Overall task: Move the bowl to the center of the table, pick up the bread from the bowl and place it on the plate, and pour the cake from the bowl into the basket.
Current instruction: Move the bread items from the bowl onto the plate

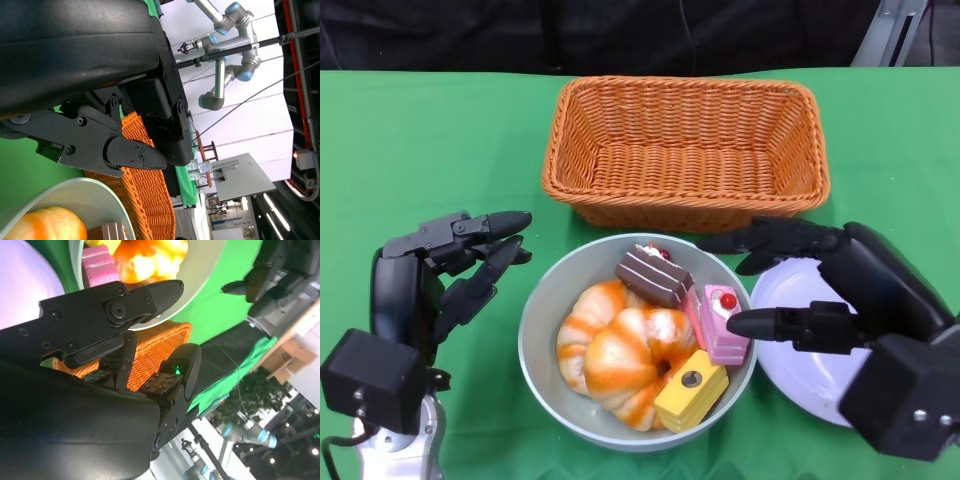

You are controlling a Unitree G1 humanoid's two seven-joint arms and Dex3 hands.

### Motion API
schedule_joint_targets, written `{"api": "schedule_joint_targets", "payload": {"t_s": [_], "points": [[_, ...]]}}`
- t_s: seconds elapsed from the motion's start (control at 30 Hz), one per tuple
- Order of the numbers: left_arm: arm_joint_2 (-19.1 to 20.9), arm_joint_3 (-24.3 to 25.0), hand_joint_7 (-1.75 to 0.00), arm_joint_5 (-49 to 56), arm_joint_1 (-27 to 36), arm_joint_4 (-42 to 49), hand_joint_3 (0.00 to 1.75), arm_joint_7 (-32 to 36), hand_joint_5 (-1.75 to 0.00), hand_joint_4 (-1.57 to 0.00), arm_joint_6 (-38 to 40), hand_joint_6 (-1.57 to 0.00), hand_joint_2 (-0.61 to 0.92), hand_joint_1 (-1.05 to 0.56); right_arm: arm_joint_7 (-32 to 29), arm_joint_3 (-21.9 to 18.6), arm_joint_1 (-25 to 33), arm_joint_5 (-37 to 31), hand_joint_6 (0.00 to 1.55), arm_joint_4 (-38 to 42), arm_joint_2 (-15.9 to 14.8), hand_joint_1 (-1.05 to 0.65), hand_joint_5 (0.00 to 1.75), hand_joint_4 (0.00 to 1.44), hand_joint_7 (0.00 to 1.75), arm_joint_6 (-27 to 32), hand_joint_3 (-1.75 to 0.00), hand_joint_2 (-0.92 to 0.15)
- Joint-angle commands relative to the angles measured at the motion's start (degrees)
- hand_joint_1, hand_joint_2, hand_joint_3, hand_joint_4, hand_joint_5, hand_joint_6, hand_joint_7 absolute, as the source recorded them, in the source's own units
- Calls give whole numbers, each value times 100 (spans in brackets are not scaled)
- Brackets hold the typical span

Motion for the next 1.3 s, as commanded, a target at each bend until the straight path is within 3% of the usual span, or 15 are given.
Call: {"api": "schedule_joint_targets", "payload": {"t_s": [0.03,0.4,0.8,1.0,1.3], "points": [[99,49,-22,55,-4,-36,18,109,-102,-87,-119,-119,92,-27,-114,135,-151,-295,68,-146,-93,-66,75,53,18,136,0,-91],[91,84,-24,125,27,-145,18,287,-102,-87,-126,-119,92,-26,-244,674,-516,-1217,74,14,-59,-71,55,65,4,407,0,-90],[98,108,-25,163,25,-225,18,431,-102,-87,-123,-119,92,-26,-330,994,-593,-1470,74,95,-1,-74,46,68,1,620,0,-90],[91,161,-26,169,27,-371,19,575,-102,-87,-84,-119,92,-25,-414,1285,-743,-1363,76,707,-3,-71,40,72,1,82,0,-88],[80,133,-27,170,51,-428,19,565,-104,-86,-43,-118,92,-24,-672,1495,-859,-1523,79,1076,33,-71,46,78,1,-158,0,-87]]}}
